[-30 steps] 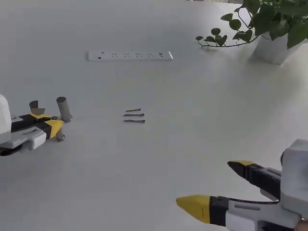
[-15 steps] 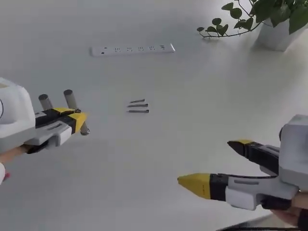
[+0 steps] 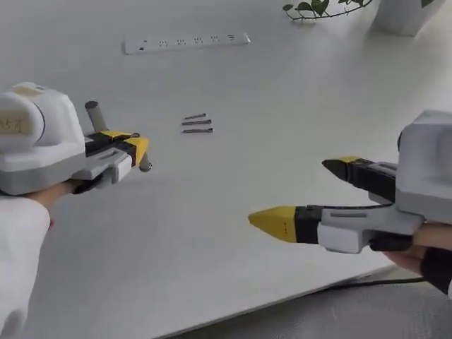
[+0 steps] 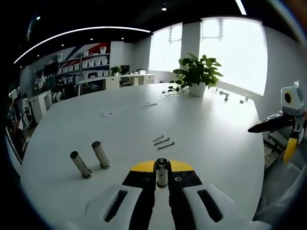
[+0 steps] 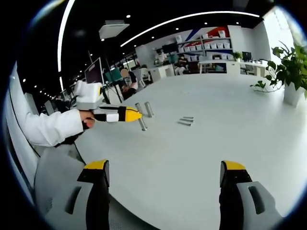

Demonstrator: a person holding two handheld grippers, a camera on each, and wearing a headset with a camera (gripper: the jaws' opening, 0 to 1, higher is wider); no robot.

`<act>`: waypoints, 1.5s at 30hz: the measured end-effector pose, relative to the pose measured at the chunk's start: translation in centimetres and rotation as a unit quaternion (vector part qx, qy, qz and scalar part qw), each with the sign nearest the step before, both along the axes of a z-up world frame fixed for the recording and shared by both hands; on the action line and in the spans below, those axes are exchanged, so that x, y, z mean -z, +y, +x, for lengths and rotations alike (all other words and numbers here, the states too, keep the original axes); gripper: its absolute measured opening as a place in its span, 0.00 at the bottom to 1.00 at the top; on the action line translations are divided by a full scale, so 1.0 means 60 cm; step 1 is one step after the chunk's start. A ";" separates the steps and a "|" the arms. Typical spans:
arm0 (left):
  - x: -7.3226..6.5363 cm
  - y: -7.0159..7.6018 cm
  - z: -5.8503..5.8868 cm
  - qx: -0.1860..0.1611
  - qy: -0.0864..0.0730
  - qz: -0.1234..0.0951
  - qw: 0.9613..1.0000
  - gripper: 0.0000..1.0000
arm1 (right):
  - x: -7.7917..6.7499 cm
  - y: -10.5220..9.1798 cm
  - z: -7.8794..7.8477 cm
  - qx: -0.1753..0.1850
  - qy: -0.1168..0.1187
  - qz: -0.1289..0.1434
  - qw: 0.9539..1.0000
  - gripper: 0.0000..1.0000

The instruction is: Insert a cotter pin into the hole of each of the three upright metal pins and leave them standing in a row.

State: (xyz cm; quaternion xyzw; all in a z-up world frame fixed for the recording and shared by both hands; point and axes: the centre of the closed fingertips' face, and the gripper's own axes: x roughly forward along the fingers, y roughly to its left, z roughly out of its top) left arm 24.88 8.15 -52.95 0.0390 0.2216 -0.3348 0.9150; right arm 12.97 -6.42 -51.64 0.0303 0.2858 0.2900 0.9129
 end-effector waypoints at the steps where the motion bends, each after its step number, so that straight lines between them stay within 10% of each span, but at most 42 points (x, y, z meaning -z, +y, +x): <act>1: 0.002 -0.003 0.001 0.000 -0.001 0.002 1.000 0.07 | 0.001 0.002 -0.001 -0.002 0.000 -0.002 1.000 0.94; 17: 0.034 -0.028 0.001 0.006 -0.007 0.039 0.999 0.07 | 0.004 0.007 -0.004 -0.011 0.003 -0.007 1.000 0.94; 23: 0.038 -0.023 0.006 -0.012 0.005 0.018 1.000 0.07 | 0.004 0.008 -0.005 -0.012 0.004 -0.007 1.000 0.93; 27: 0.045 -0.018 0.004 -0.002 -0.008 0.053 0.999 0.07 | 0.004 0.010 -0.005 -0.014 0.005 -0.007 1.000 0.94; 45: 0.049 -0.003 0.006 -0.018 -0.019 0.072 0.997 0.08 | 0.010 0.019 -0.003 -0.021 0.010 -0.005 1.000 0.93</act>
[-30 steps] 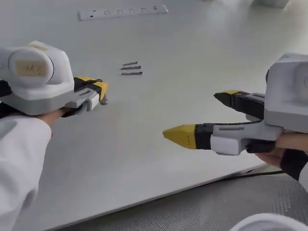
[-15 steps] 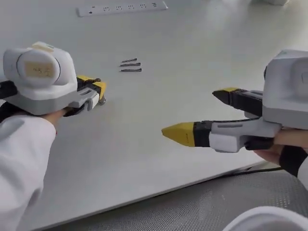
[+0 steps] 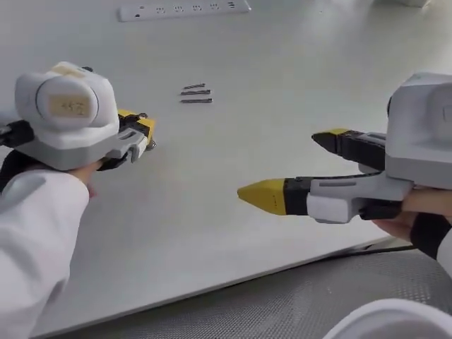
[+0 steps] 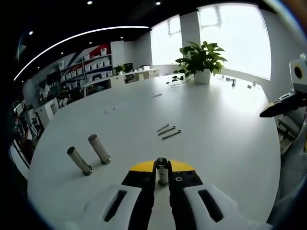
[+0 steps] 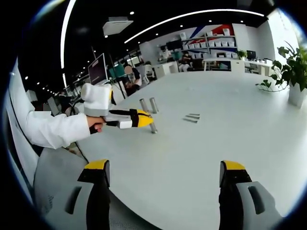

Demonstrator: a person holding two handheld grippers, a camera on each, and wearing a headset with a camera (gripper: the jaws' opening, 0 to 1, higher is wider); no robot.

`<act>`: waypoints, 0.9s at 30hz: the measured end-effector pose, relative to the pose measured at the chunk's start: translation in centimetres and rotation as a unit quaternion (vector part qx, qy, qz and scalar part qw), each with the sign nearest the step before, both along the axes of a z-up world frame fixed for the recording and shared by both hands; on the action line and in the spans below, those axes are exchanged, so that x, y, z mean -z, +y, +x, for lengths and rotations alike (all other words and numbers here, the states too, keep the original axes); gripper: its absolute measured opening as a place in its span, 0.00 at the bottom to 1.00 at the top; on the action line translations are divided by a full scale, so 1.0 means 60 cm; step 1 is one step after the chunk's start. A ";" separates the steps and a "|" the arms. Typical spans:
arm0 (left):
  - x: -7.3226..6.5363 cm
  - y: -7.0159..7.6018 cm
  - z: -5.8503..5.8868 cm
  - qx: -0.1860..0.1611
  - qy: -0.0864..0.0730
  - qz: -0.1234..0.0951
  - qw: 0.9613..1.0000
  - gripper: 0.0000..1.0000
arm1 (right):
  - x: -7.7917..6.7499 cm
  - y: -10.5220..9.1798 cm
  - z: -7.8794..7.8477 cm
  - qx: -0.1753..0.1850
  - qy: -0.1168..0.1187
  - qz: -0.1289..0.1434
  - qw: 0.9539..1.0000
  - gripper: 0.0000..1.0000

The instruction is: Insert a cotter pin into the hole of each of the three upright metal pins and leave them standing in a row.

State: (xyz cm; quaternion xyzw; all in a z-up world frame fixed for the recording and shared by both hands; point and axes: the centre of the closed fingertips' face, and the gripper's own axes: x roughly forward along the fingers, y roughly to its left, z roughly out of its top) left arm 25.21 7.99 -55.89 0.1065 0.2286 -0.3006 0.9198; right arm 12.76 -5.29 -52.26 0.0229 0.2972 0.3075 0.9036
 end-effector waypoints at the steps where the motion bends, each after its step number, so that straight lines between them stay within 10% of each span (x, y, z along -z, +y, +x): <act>1: 0.000 0.002 0.000 0.001 0.000 0.006 1.000 0.08 | 0.000 0.001 0.000 0.000 0.000 0.000 1.000 0.93; 5: 0.001 0.006 -0.006 0.020 -0.016 0.046 0.999 0.09 | 0.001 0.004 0.000 -0.003 0.001 0.002 1.000 0.93; 8: 0.002 0.005 -0.017 0.018 0.014 0.018 1.000 0.16 | 0.004 0.006 -0.002 -0.006 0.003 -0.001 1.000 0.93; 15: -0.017 0.009 -0.036 0.066 0.004 0.032 0.997 0.42 | 0.008 0.010 -0.003 -0.011 0.008 0.000 1.000 0.93; 20: -0.040 0.014 -0.055 0.078 0.019 -0.013 0.997 0.57 | 0.012 0.012 -0.005 -0.015 0.013 -0.002 1.000 0.93; 27: -0.089 0.018 -0.077 0.101 -0.003 -0.051 0.994 0.88 | 0.013 0.013 -0.008 -0.021 0.019 -0.006 1.000 0.93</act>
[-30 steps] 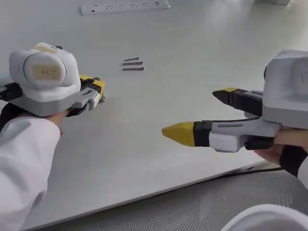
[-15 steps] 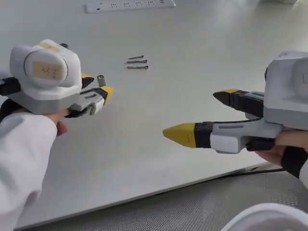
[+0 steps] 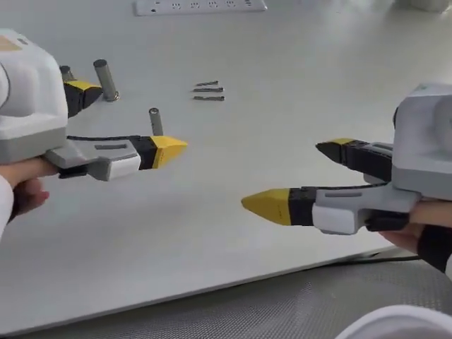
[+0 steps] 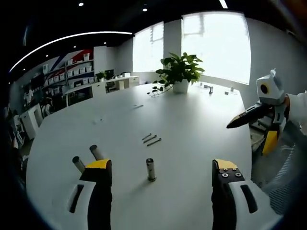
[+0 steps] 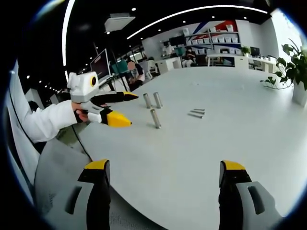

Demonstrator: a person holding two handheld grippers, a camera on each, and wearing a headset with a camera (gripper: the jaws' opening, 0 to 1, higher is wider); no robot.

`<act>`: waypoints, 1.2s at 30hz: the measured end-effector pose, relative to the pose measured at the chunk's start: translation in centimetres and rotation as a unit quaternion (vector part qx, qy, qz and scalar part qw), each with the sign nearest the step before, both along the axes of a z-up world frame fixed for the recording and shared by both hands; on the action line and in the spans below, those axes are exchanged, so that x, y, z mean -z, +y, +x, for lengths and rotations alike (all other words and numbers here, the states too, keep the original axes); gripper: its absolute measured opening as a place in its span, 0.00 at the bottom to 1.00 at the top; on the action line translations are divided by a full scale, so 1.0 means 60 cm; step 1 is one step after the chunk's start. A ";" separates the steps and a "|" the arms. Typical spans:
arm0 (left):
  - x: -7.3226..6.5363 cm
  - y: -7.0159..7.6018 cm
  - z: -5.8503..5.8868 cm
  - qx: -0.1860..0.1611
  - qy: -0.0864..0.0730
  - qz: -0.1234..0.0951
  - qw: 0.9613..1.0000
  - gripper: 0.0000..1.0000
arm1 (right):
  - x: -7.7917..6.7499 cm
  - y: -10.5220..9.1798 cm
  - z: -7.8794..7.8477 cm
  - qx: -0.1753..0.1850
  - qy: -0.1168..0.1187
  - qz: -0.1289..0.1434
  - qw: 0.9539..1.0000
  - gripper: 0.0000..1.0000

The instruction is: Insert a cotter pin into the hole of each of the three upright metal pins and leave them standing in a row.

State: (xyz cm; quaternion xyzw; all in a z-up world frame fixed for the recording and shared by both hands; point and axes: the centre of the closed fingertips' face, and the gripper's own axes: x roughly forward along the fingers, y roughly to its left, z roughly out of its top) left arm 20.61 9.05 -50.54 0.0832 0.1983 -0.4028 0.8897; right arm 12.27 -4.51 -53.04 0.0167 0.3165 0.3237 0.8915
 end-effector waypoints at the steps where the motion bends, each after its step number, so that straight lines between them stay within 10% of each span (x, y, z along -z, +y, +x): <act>1: -0.003 -0.003 -0.007 0.002 0.003 -0.002 1.000 0.91 | 0.000 0.000 0.000 -0.001 0.000 -0.001 1.000 0.93; 10: 0.025 0.033 -0.052 0.025 0.033 0.028 0.999 0.99 | 0.009 0.007 0.001 -0.016 0.011 -0.009 1.000 0.93; 25: 0.047 0.078 -0.059 -0.027 0.062 0.030 0.997 0.99 | -0.003 0.001 0.070 -0.068 0.009 -0.062 0.996 0.92; 30: 0.046 0.083 -0.071 -0.039 0.074 0.023 0.996 0.99 | -0.024 0.007 0.132 -0.107 -0.015 -0.083 0.991 0.90; 36: 0.030 0.095 -0.081 -0.069 0.069 -0.002 0.995 0.99 | -0.041 0.004 0.211 -0.183 -0.060 -0.173 0.966 0.87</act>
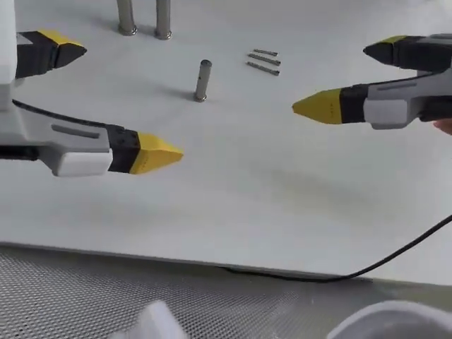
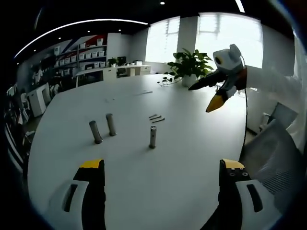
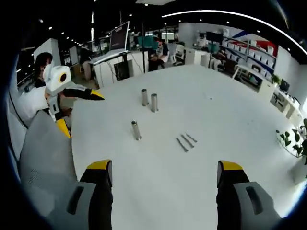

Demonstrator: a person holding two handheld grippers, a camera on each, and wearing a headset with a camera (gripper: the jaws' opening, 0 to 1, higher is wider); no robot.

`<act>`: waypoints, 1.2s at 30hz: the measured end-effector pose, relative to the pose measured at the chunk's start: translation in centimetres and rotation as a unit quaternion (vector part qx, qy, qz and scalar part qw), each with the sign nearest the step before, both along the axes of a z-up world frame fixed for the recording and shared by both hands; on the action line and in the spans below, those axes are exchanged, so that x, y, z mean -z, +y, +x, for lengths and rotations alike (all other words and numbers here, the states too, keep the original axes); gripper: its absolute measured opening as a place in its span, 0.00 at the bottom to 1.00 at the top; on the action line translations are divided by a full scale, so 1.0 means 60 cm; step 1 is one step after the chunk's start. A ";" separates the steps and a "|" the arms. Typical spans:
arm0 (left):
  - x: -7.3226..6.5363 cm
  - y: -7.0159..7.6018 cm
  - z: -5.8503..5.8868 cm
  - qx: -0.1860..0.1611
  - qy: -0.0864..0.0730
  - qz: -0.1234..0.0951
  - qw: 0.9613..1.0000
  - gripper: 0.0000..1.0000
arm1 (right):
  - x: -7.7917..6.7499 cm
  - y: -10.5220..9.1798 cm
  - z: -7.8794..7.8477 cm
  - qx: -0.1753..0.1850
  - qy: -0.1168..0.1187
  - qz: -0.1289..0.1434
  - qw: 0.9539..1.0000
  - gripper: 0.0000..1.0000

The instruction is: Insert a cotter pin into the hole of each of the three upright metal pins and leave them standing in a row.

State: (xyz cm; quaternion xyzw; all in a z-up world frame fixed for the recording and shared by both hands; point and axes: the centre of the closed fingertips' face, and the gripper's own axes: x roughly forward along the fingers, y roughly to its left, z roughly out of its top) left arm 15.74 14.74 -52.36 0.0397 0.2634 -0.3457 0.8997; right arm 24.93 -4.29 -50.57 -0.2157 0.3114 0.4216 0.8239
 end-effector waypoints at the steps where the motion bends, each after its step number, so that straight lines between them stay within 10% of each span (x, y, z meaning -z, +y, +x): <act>1: -0.002 0.001 -0.004 -0.003 0.000 -0.002 1.000 0.99 | -0.001 0.000 0.018 -0.020 -0.008 -0.016 1.000 0.87; 16: -0.010 0.012 -0.035 -0.050 0.008 -0.023 0.998 0.95 | 0.051 0.016 0.161 -0.116 0.012 -0.109 0.987 0.69; 20: -0.007 0.019 -0.035 -0.072 0.009 -0.026 0.997 0.97 | 0.076 0.030 0.187 -0.132 0.023 -0.111 0.985 0.47; 33: 0.002 0.018 -0.033 -0.079 0.016 -0.028 0.996 0.94 | 0.153 0.054 0.204 -0.174 0.068 -0.142 0.972 0.14; 36: 0.003 0.017 -0.033 -0.078 0.017 -0.028 0.996 0.93 | 0.169 0.054 0.195 -0.196 0.079 -0.168 0.963 0.15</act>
